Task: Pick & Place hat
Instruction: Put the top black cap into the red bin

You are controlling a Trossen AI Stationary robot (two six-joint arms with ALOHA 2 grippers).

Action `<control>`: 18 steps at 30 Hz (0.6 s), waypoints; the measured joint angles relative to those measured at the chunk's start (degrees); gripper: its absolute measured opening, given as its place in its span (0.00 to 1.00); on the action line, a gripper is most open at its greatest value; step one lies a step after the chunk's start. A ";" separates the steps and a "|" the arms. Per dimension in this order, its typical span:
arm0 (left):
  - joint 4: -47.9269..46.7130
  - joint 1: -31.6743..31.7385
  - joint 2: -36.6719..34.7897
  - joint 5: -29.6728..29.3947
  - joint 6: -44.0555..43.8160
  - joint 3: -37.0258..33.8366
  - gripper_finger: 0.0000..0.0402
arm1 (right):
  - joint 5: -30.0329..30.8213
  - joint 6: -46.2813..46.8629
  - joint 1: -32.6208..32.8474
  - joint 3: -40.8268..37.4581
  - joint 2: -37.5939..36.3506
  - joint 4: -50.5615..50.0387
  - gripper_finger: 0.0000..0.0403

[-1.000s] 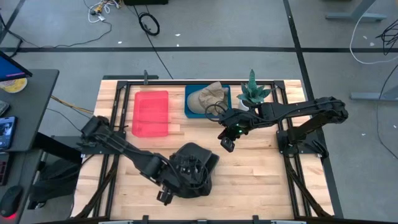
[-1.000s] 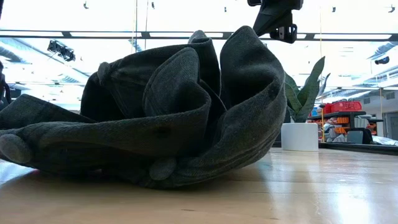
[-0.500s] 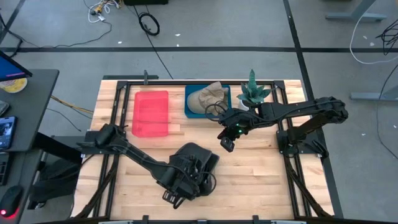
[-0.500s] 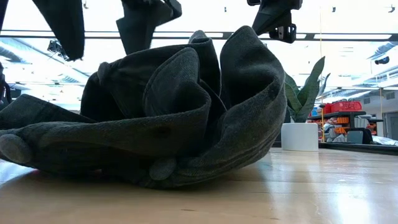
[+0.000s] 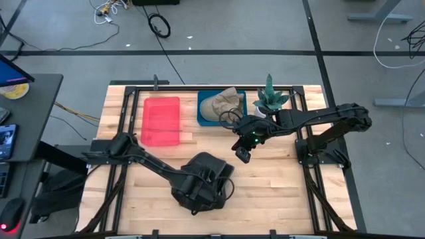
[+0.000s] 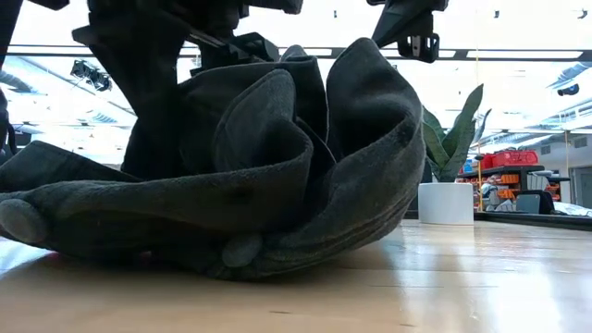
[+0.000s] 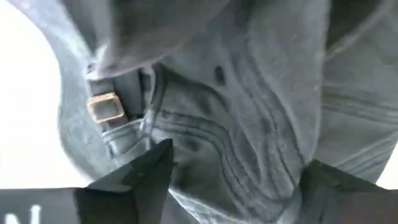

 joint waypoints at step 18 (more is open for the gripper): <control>-12.54 0.87 -3.30 6.45 0.48 -0.02 0.02 | 0.06 -2.36 0.29 0.00 0.00 1.19 0.06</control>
